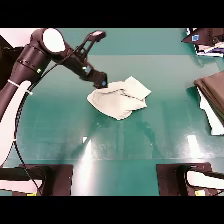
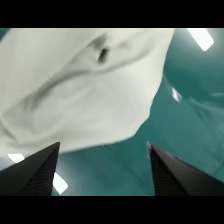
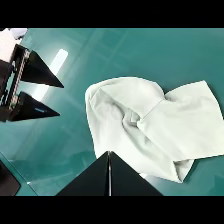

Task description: Fold the shirts.

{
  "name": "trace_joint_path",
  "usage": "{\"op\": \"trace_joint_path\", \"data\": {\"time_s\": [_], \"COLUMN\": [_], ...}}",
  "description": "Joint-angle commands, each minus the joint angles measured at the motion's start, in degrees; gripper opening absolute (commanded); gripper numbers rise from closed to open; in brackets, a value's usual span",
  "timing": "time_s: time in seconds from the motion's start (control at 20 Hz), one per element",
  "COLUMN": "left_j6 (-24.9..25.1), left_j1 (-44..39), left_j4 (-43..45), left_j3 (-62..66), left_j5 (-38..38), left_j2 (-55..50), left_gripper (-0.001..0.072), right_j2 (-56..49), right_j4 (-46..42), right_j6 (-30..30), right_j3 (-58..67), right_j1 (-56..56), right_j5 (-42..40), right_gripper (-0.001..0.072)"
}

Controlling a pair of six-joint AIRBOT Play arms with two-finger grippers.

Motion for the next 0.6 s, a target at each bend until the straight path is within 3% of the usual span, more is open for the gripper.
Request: {"op": "trace_joint_path", "data": {"time_s": [0.0, 0.2, 0.45, 0.55], "left_j6": [-1.5, -0.6, -4.4, -8.9], "left_j1": [3.9, 0.1, -9.6, -11.2], "left_j4": [-6.4, -19.1, -19.5, -15.1], "left_j3": [-5.8, -21.5, -33.0, -33.2], "left_j5": [-4.3, 7.4, 25.1, 30.9], "left_j2": [-0.5, -0.5, -0.5, -0.5], "left_gripper": [0.0646, 0.0646, 0.0648, 0.0648], "right_j2": [0.4, 3.1, 6.3, 7.1], "right_j4": [0.0, 0.0, 0.0, 0.0], "right_j6": [0.0, 0.0, 0.0, 0.0], "right_j3": [-1.4, -9.9, -18.6, -20.4], "right_j1": [0.0, 0.0, -0.1, -0.1], "right_j5": [0.3, -0.9, -5.8, -6.6], "right_gripper": [0.0021, 0.0021, 0.0021, 0.0021]}}
